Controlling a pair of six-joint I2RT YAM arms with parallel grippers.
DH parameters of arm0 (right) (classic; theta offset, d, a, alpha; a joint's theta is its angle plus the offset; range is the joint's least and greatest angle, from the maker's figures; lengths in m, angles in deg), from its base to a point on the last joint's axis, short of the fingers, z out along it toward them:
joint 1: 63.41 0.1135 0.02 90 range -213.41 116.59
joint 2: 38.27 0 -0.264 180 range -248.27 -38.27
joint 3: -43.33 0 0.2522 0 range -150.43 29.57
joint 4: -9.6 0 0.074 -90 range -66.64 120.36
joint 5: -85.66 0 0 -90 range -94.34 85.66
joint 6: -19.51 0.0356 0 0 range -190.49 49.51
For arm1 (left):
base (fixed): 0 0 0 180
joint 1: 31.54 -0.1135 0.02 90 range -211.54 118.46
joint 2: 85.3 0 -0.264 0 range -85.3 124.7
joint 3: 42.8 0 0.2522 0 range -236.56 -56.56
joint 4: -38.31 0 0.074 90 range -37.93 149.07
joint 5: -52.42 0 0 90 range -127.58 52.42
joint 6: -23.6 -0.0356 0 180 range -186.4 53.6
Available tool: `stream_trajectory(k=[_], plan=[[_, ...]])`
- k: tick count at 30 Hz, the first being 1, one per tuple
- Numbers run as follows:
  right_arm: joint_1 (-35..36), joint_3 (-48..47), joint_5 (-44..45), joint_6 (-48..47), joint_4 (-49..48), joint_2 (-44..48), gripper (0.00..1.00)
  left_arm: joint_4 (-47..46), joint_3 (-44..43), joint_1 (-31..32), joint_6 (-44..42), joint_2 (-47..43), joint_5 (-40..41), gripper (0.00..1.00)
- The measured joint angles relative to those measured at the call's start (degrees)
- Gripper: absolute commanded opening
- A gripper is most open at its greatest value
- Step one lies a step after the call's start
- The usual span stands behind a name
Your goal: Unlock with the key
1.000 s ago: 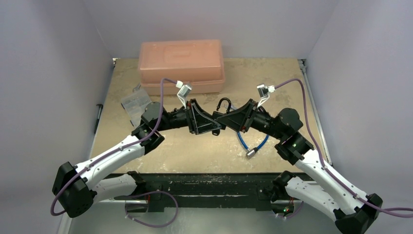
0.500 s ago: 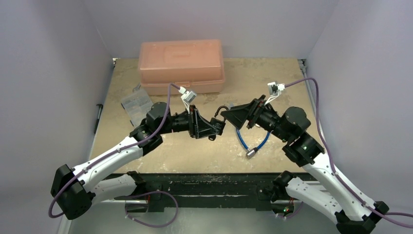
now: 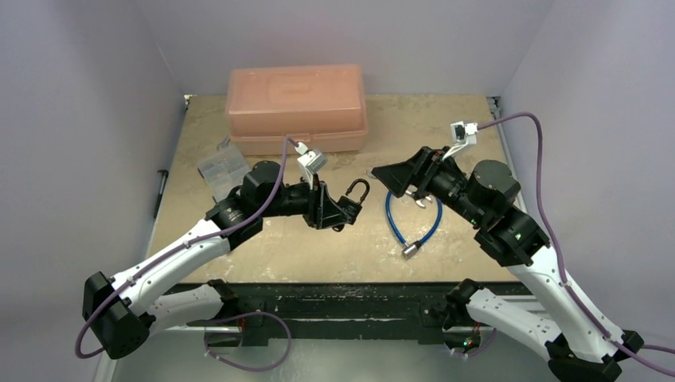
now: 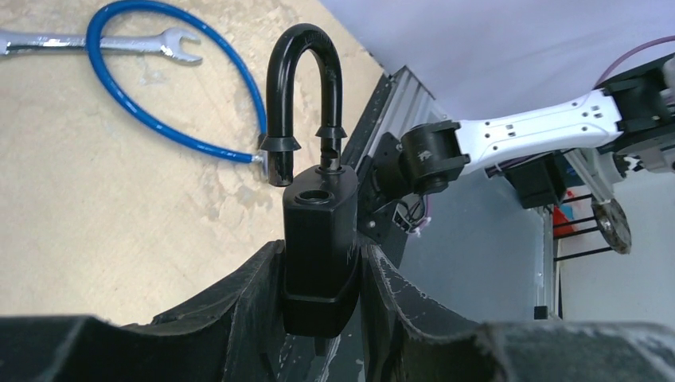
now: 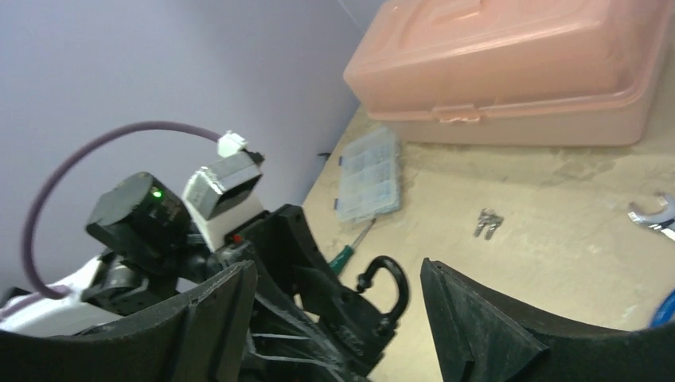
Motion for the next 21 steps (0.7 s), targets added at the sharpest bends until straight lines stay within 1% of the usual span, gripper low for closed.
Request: stream_trajectory(k=[4,9,15,21], plan=[[0.20,1.36,-2.64,5.64,-1.92,-0.98,0.81,2.82,0.00,0.00,-1.75,0.02,1.25,0.00],[0.98,4.57,-3.61,11.76,-3.63,-4.15,0.75,3.89,0.00,0.00,-2.99,0.02,2.25,0.00],[3.43,4.57,-3.63,15.10,-5.31,-11.02,0.73,6.01,0.00,0.00,-4.11,0.02,3.21,0.00],[6.62,4.55,-3.54,17.05,-7.69,-13.51,0.68,6.82,0.04,0.00,-5.33,0.07,4.50,0.00]])
